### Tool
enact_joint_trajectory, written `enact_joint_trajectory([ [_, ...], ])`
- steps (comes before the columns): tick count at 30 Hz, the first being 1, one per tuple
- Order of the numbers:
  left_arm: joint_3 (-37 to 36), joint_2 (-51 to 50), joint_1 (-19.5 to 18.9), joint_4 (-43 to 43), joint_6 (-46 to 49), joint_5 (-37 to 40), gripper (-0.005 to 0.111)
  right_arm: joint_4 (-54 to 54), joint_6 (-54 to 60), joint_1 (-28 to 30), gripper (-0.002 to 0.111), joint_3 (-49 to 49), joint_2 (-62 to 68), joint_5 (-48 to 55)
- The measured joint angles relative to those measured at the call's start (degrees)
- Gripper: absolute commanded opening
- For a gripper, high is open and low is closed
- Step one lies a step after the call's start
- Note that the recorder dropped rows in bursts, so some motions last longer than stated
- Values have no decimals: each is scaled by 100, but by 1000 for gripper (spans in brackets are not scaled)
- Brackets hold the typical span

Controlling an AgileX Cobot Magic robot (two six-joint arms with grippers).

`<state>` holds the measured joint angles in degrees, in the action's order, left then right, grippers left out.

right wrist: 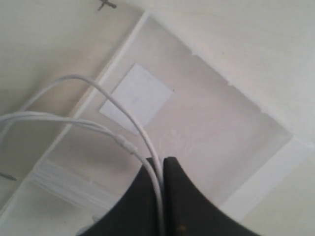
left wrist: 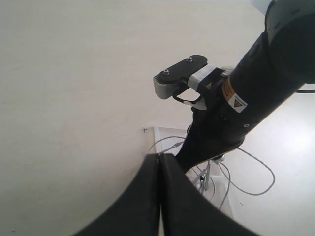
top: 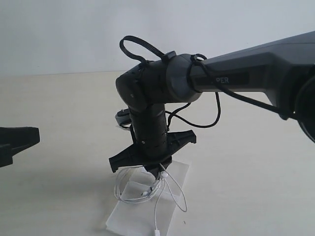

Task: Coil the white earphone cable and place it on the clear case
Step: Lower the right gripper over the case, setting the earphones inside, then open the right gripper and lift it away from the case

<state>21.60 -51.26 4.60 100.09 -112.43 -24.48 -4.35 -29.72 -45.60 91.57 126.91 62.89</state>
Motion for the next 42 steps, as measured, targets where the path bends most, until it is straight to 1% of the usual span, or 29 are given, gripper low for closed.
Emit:
enact_joint_trajectory([
  [1, 0, 0, 0, 0, 0, 0, 0, 0, 0, 0, 0, 0, 0, 14],
  [4, 0, 0, 0, 0, 0, 0, 0, 0, 0, 0, 9, 0, 0, 14],
  [6, 0, 0, 0, 0, 12, 0, 0, 11, 0, 0, 23, 0, 0, 26],
  [7, 0, 0, 0, 0, 34, 0, 0, 43, 0, 0, 31, 0, 0, 35],
  [8, 0, 0, 0, 0, 58, 0, 0, 66, 0, 10, 48, 0, 0, 64],
  [9, 0, 0, 0, 0, 80, 12, 0, 121, 0, 10, 55, 0, 0, 172],
  [10, 0, 0, 0, 0, 80, 12, 0, 121, 0, 10, 60, 0, 0, 249],
  [13, 0, 0, 0, 0, 85, 12, 0, 131, 0, 10, 67, 0, 0, 491],
  [19, 0, 0, 0, 0, 95, 46, 0, 271, 295, 10, 68, 0, 0, 652],
  [22, 0, 0, 0, 0, 95, 57, 0, 775, 720, 10, 68, 0, -121, 677],
  [25, 0, 0, 0, 0, 99, 57, 0, 1113, 968, 10, 68, 0, -427, 677],
  [33, 0, 0, 0, 0, 99, 167, 0, 1125, 1361, 10, 68, 0, -1439, 677],
  [36, 0, 0, 0, 0, 158, 350, 0, 831, 1451, 10, 67, 0, -1833, 686],
  [39, 0, 0, 0, 0, 265, 649, 0, 209, 1402, 10, 66, 0, -2381, 686],
  [42, 0, 0, 0, 0, 303, 788, 0, -222, 1312, 10, 58, -38, -3135, 689],
])
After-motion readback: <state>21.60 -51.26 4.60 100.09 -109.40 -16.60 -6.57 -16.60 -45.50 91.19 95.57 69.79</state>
